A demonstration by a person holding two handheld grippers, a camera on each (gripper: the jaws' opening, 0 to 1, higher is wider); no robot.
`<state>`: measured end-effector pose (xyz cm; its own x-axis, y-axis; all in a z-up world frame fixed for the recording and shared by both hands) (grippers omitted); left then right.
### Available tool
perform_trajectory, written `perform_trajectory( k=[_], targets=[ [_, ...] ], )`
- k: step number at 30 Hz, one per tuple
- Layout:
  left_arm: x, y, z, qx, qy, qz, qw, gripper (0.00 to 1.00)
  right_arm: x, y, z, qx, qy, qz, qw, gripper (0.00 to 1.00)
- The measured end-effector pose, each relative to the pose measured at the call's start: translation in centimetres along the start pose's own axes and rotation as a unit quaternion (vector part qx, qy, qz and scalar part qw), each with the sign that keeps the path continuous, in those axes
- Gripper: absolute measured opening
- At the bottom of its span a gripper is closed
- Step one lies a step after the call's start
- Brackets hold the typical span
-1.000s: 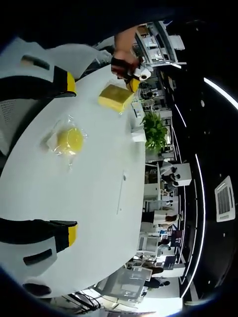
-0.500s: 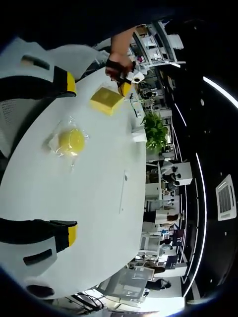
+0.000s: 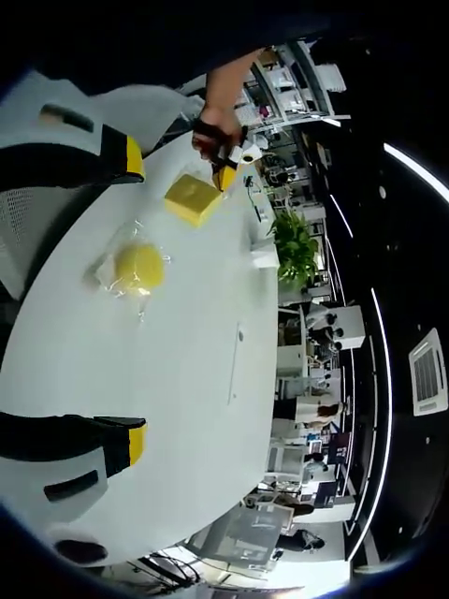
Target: Compare the silicone blocks by pressing each to a similar depth, holding the contact briefly, and releasing to observe deformation and rebound differences across the visible hardness samples.
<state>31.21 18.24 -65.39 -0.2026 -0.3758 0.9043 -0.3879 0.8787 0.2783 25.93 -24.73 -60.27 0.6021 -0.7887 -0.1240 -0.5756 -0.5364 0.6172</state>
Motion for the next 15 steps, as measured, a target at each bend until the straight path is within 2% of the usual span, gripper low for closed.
perform_trajectory(
  k=[10,15],
  targets=[
    [-1.3,0.3,0.0,0.003,0.021,-0.006,0.9998,0.0,0.0,-0.1,0.3,-0.005,-0.001,0.0,1.0,0.97],
    [-2.1,0.4,0.0,0.012,0.035,-0.012,0.9992,0.0,0.1,-0.4,0.9,-0.018,0.003,-0.003,0.9998,0.97]
  ],
)
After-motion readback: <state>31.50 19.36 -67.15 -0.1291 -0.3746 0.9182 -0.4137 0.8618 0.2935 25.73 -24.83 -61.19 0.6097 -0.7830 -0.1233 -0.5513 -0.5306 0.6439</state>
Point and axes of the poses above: the point that each gripper's makers call its tool centre point, and the gripper's own axes: y roughly backward along the fingers, x roughly to its right, z roughly out of its underside, the point moved 10 cm from there along y, roughly backward along the fingers, and after that the axes turned 15 degrees about -x, right-handed, at the moved point
